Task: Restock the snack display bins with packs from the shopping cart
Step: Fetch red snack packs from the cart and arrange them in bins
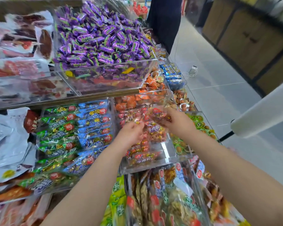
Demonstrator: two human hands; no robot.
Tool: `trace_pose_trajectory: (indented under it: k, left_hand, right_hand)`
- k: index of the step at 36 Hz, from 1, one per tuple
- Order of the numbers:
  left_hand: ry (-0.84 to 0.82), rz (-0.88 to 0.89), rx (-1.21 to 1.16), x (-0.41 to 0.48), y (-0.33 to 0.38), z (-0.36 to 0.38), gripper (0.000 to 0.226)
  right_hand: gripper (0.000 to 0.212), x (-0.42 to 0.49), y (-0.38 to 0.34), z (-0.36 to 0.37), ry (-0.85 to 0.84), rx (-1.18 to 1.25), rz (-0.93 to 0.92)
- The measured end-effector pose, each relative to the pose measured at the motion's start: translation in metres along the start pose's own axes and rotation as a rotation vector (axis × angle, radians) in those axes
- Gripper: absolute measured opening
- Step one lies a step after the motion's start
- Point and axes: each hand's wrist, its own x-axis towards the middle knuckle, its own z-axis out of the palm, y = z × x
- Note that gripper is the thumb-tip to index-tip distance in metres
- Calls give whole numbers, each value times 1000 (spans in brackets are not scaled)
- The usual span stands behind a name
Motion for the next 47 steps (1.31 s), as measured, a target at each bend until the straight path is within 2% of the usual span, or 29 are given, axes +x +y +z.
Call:
trace_pose_trajectory:
  k: [2,5,8,11,13,17,21,24,28,31,34,40,47]
  left_hand:
    - [-93,133,387,-2,-10,6,19]
    - [-301,153,813,-2,-24,24,40]
    - [-307,152,1006,-1,-36,34,44]
    - [-253,157,1155,1,-41,35,36]
    - [-218,120,1184,3,-39,33,39]
    - [-120,48,1273,11,-29,25,44]
    - [-41,52,1395,13,-29,33,46]
    - [-18,74,1421,15,-35,43,65]
    - [-136,24,1274,27,-53,49,112]
    - [-82,-53,1187,38,-60,51,130]
    - [1,-105,1230,44,-63,53,129]
    - [26,-233,1351,53,-71,48,133]
    - [54,-172,1420,66,-74,45,141]
  right_hand:
    - [41,7,5,-7,-123,-103,80]
    - [30,16,-1,-2,-410,-290,45]
    - [34,25,-9,20,-582,-397,9]
    - [32,33,-8,45,-578,-511,6]
    - [36,35,-2,55,-511,-555,20]
    - [46,36,11,75,-341,-622,-115]
    - [80,29,23,97,-307,-658,-153]
    - [90,27,30,109,-364,-699,-125]
    - [104,30,28,118,-400,-681,-105]
    - [94,35,27,124,-396,-660,-87]
    - [85,40,30,128,-373,-659,-102]
    - [94,56,38,128,-326,-695,-106]
    - [101,57,38,129,-386,-656,-95]
